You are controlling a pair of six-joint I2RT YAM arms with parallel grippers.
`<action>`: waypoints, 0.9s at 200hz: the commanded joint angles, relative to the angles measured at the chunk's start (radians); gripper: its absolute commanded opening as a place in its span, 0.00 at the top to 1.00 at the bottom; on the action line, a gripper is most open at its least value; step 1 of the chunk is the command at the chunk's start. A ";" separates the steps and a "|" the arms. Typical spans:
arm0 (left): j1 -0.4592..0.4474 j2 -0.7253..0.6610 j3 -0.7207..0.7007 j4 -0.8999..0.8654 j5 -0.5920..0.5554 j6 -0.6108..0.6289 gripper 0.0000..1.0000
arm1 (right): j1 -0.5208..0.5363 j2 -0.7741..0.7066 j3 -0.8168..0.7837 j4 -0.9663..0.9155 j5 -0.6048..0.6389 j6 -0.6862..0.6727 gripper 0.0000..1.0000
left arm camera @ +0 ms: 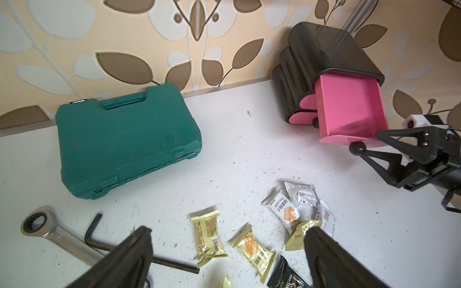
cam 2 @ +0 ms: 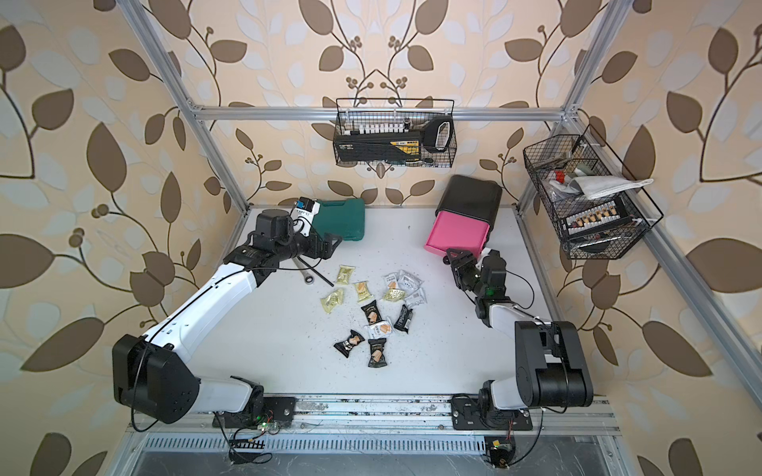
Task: Place the cookies into the drawer by color
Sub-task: Open the drawer in the storage box, then pick up the cookie at the center of the board.
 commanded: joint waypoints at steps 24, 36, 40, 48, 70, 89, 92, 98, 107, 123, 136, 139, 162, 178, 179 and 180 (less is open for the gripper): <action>-0.011 -0.028 0.001 0.029 -0.008 0.003 0.02 | 0.009 -0.205 -0.058 -0.237 0.014 -0.115 0.25; -0.012 -0.025 0.005 0.024 -0.004 -0.001 0.02 | 0.021 -0.269 -0.059 -0.311 0.017 -0.150 0.25; -0.012 -0.024 0.006 0.022 0.000 -0.002 0.02 | 0.029 -0.291 -0.055 -0.349 0.022 -0.166 0.25; -0.012 -0.021 0.009 0.021 0.004 -0.006 0.01 | 0.050 -0.332 -0.044 -0.429 0.043 -0.203 0.25; -0.012 -0.016 0.017 0.010 0.020 -0.009 0.01 | 0.177 -0.404 0.012 -0.628 0.140 -0.329 0.26; -0.012 -0.011 0.022 0.009 0.049 -0.010 0.02 | 0.361 -0.383 0.078 -0.749 0.253 -0.434 0.28; -0.012 -0.011 0.022 0.010 0.053 -0.012 0.02 | 0.391 -0.371 0.089 -0.765 0.268 -0.446 0.28; -0.013 -0.009 0.021 0.011 0.056 -0.013 0.02 | 0.450 -0.343 0.116 -0.794 0.302 -0.464 0.28; -0.013 -0.008 0.021 0.012 0.060 -0.013 0.02 | 0.531 -0.291 0.156 -0.838 0.352 -0.484 0.29; -0.015 -0.005 0.019 0.012 0.056 -0.010 0.02 | 0.655 -0.193 0.222 -0.926 0.480 -0.464 0.32; -0.016 -0.007 0.019 0.010 0.053 -0.006 0.02 | 0.713 -0.127 0.238 -0.934 0.558 -0.419 0.32; -0.016 -0.007 0.019 0.010 0.052 -0.005 0.02 | 0.724 -0.113 0.241 -0.934 0.569 -0.407 0.32; -0.021 -0.010 0.018 0.010 0.049 0.006 0.02 | 0.758 -0.010 0.261 -0.929 0.590 -0.335 0.31; -0.024 -0.008 0.018 0.010 0.060 0.010 0.02 | 0.760 0.047 0.273 -0.931 0.595 -0.327 0.31; -0.024 -0.008 0.018 0.010 0.061 0.010 0.02 | 0.760 0.050 0.273 -0.931 0.594 -0.326 0.31; -0.024 -0.008 0.018 0.010 0.063 0.010 0.02 | 0.760 0.051 0.273 -0.932 0.594 -0.326 0.31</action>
